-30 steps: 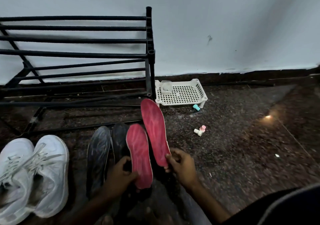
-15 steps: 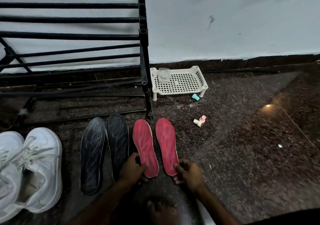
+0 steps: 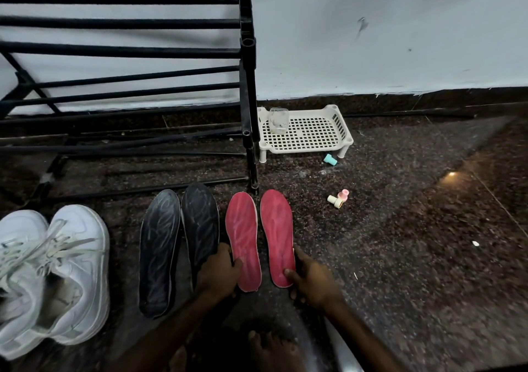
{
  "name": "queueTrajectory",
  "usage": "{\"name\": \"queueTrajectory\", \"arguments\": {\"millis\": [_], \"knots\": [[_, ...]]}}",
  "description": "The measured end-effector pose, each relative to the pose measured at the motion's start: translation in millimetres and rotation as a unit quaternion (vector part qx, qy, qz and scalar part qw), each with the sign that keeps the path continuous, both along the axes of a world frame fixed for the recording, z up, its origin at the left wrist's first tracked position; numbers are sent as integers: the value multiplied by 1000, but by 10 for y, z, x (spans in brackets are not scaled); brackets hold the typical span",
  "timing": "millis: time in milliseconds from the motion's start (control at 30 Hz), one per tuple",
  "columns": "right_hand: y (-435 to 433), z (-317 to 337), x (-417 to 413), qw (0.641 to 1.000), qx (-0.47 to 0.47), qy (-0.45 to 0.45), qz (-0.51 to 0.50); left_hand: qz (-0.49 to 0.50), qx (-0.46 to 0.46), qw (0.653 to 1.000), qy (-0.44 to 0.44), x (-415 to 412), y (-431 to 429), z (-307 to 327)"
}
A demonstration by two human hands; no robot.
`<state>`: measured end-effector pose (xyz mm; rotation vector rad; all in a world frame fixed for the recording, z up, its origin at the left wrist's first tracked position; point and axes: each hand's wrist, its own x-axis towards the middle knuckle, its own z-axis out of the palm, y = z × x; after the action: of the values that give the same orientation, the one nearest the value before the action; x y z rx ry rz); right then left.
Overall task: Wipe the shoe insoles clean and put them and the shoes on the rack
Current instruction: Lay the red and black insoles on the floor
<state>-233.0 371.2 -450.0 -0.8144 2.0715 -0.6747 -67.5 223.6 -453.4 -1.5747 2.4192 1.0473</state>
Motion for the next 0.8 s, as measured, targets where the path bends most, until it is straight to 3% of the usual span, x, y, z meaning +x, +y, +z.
{"name": "queueTrajectory", "arguments": {"millis": [100,167,233,367,433,800], "knots": [[-38,82,-44,972,71,216,61,-90,-175,975,-102,-5,17,173],[-141,167,-13,953,37,287,87,-140,-273,942,-134,-19,17,268],[-279,223,26,935,15,327,136,-182,-307,929,-102,-47,32,246],[-441,206,114,922,75,319,205,-275,-200,932,-128,-133,72,170],[-452,180,145,922,84,316,206,-273,-167,939,-128,-140,124,174],[-457,120,169,925,72,319,196,-281,-172,933,-141,-160,72,43]]}}
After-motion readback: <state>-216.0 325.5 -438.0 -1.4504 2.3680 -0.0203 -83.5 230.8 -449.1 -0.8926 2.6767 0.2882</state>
